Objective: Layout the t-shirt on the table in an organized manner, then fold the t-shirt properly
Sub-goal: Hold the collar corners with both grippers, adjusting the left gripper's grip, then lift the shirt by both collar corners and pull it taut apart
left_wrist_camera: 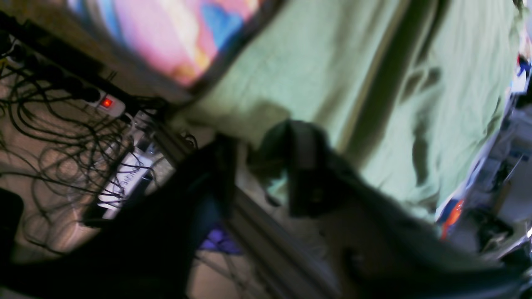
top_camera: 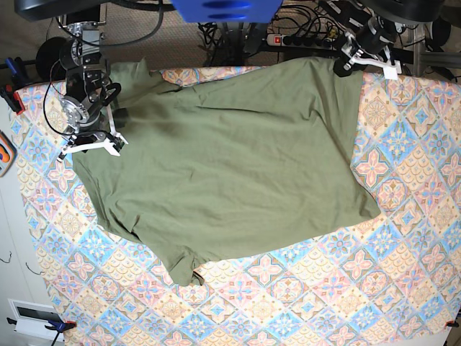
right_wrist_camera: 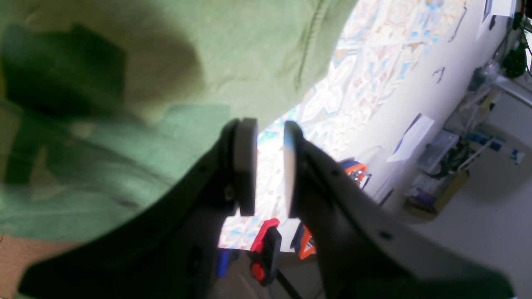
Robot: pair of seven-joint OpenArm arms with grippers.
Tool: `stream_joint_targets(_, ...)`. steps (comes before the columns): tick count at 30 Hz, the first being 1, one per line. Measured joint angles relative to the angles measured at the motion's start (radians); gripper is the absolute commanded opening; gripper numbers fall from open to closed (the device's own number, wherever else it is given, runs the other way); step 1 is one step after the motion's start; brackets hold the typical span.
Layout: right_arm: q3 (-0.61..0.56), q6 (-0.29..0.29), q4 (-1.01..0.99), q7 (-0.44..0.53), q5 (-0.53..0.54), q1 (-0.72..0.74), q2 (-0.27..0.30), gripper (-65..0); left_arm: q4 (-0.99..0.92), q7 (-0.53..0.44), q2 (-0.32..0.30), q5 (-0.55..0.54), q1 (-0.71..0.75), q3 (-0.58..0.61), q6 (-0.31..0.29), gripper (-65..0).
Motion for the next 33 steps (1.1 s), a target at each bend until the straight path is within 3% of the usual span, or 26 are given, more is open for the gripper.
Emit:
stream_joint_targets(6,0.0,0.0,0.0,0.0,0.0,0.0,-0.001,-54.4,0.083,-0.006,-0.002,-0.018,0.035,0.0,-0.046,-65.0)
stream_joint_targets(17,0.005,0.0,0.0,-0.005,0.0,0.0,0.0,-54.1,0.15,0.004,-0.001,-0.053,0.026,-0.139,-0.046,-65.0)
stream_joint_targets(23,0.169,-0.002,0.0,-0.013,-0.003,-0.003,-0.008,-54.0,0.151,0.007,-0.002,-0.099,0.032,-0.176,-0.046,-65.0)
stream_joint_targets(27,0.244,0.0,-0.004,-0.09,0.153,-0.002,-0.006,-49.7,0.151,0.004,-0.004,-0.098,0.032,-0.195,-0.046,-65.0)
stream_joint_targets(31,0.344,-0.002,-0.006,-0.142,0.396,-0.001,-0.006,-38.0,0.151,0.005,-0.016,-0.099,0.027,-0.187,-0.046,-65.0)
stream_joint_targets(33,0.4,-0.003,-0.006,-0.175,0.463,-0.006,-0.006,-33.3,0.151,0.023,-0.018,-0.094,0.019,-0.177,-0.045,-65.0)
